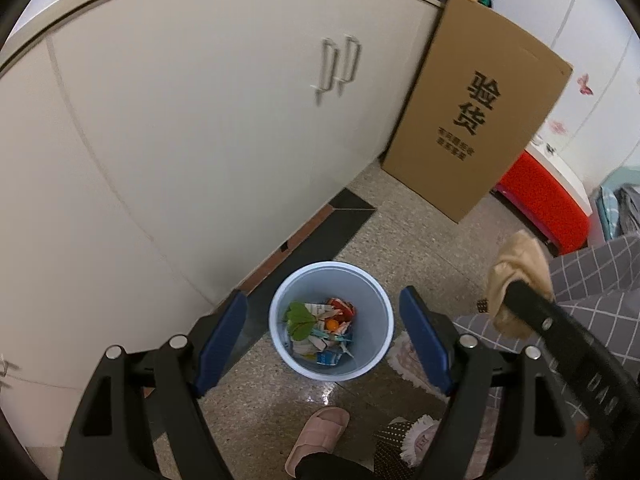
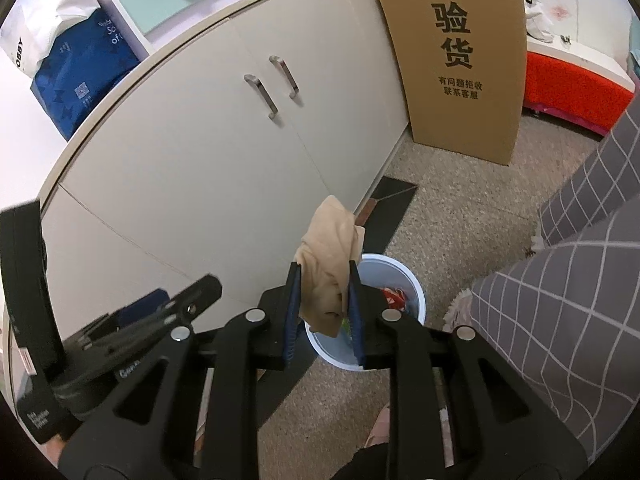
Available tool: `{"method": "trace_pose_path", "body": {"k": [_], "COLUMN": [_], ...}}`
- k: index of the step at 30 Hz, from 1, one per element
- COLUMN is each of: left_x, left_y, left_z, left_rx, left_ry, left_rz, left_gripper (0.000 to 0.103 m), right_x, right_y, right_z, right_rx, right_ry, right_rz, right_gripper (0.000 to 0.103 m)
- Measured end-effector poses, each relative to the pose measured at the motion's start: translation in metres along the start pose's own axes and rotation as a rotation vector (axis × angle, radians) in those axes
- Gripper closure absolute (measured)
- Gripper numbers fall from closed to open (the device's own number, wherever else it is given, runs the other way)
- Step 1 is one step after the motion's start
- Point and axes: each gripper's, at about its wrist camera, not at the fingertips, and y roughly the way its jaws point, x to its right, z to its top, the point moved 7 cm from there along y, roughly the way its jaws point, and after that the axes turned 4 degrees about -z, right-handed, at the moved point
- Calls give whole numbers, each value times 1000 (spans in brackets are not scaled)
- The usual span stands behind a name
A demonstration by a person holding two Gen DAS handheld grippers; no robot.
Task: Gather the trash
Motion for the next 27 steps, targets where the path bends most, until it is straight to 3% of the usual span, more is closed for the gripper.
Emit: {"method": "trace_pose_path", "body": {"k": [3, 5, 6, 16, 21, 27], "left_x": [-14, -22, -25, -20, 4, 40], "left_y": [-3, -3, -4, -36, -72, -135], "left_z": [-3, -5, -5, -13, -13, -17], "left_rx": [2, -4, -9, 18, 78, 181], "left_ry": [-30, -40, -44, -45, 21, 88], "left_rz": [8, 28, 32, 1, 4, -26], "left_gripper": [26, 26, 26, 26, 26, 23], "right_x": [-7, -13, -14, -15, 0, 10], "right_y": [2, 5, 7, -20, -57, -133], "right_z": [7, 13, 15, 10, 4, 2], "right_rx": [15, 37, 40, 59, 60, 165], "right_ry": [-5, -16, -19, -68, -54, -6], "right_rz": [10, 11, -1, -54, -80, -81], "right_gripper": [77, 46, 26, 25, 25, 23]}}
